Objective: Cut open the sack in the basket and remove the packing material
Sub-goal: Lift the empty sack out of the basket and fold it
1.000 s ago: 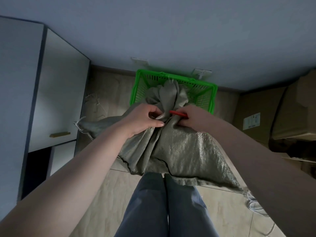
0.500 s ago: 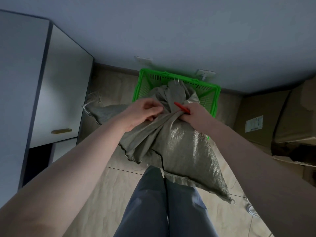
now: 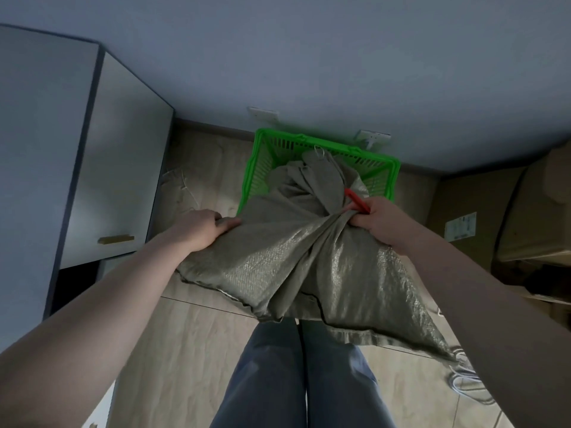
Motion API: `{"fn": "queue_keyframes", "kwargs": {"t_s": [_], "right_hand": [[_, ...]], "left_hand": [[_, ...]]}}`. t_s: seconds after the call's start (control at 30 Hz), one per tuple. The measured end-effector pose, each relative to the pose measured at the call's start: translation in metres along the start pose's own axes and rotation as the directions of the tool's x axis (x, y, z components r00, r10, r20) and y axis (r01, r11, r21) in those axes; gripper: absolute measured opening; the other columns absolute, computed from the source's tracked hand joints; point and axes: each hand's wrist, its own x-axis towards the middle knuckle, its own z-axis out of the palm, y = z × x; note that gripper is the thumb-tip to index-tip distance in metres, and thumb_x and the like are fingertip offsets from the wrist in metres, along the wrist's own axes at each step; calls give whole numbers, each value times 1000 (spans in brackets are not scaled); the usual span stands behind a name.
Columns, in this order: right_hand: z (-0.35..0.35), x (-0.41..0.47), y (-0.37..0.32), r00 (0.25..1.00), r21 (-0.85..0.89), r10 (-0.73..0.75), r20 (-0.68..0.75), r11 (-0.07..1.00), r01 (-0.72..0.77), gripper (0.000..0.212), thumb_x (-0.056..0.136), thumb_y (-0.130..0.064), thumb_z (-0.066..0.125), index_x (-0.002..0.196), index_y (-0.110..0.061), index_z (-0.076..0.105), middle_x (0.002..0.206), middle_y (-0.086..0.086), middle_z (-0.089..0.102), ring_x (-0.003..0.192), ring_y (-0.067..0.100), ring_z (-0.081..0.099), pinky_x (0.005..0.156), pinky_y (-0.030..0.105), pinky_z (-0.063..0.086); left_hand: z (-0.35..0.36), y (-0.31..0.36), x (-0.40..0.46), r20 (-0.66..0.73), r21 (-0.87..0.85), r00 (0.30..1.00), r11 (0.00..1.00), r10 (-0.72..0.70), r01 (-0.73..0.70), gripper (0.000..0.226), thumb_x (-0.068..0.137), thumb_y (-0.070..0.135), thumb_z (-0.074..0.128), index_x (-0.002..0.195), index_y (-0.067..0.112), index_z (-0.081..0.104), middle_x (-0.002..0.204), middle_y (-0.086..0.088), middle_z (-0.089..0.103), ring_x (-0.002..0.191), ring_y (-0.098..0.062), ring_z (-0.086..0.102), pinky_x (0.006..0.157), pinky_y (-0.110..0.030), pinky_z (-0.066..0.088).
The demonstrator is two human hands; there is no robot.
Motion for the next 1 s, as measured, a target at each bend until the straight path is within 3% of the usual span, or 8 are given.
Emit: {"fn": "queue_keyframes", "kwargs": {"t_s": [0.13, 0.27, 0.47, 0.57, 0.63, 0.73, 0.83, 1.0], "right_hand": [[-9, 4, 0, 999, -44, 45, 15, 998, -45, 19, 86, -6, 65, 97, -17, 76, 80, 4, 70, 73, 12, 63, 58, 11, 48], [-11, 7, -2, 989, -106, 151, -11, 983, -151, 18, 84, -9, 69, 100, -4, 73, 88, 19, 70, 74, 24, 65, 63, 23, 48], [5, 5, -8, 1000, -198, -12, -26, 980, 6, 24, 82, -8, 65, 105, -12, 71, 94, 15, 73, 87, 28, 67, 78, 33, 51], [5, 1, 0, 994, -89, 1, -106, 996, -11, 37, 82, -5, 62, 115, -19, 68, 95, 8, 71, 85, 25, 67, 82, 39, 54], [2, -2, 4, 989, 62, 22, -149, 998, -13, 43, 82, 0, 60, 118, -23, 67, 94, 6, 69, 84, 20, 64, 86, 36, 53], [2, -6, 7, 989, 84, 39, -144, 996, -27, 41, 83, 0, 61, 118, -20, 68, 96, 5, 68, 90, 17, 62, 89, 30, 49], [9, -10, 2, 992, 221, 117, -54, 970, -102, 27, 87, -4, 60, 106, -19, 73, 94, 7, 70, 85, 17, 64, 79, 24, 52], [5, -10, 5, 963, 519, 236, 131, 811, -269, 21, 93, -7, 57, 101, -14, 75, 101, 12, 72, 91, 22, 68, 75, 26, 59]], "left_hand": [[-22, 0, -10, 48, 193, 999, 981, 22, -31, 53, 90, 60, 47, 86, 11, 66, 83, -8, 65, 78, -22, 61, 69, -33, 47], [-43, 13, -15, 61, 380, 997, 925, -37, 11, 44, 98, 44, 48, 103, 3, 65, 103, -14, 66, 90, -26, 61, 71, -27, 37], [-41, 48, -4, -169, 230, 951, 948, 260, -218, 46, 95, 50, 47, 80, 11, 65, 66, 1, 51, 68, -22, 54, 65, -32, 43], [-43, 50, 2, -260, -26, 944, 975, 205, -219, 24, 94, 40, 55, 82, 21, 62, 72, 0, 58, 70, -20, 56, 64, -29, 39], [-45, 45, 3, -261, 11, 951, 986, 164, -167, 19, 94, 32, 58, 92, 15, 65, 89, -7, 64, 83, -25, 60, 69, -30, 42], [-38, 37, 7, -255, 149, 958, 984, 133, -97, 26, 95, 27, 56, 114, 11, 62, 112, -12, 66, 103, -30, 61, 77, -34, 47], [-25, 48, 9, -119, 332, 974, 932, 192, -143, 57, 96, 58, 33, 110, 15, 68, 104, -7, 68, 106, -29, 59, 92, -39, 48], [-4, 94, 18, -14, 353, 999, 935, 48, -40, 105, 75, 88, 6, 140, 19, 50, 159, -12, 23, 147, -36, 10, 116, -55, 5]]}}
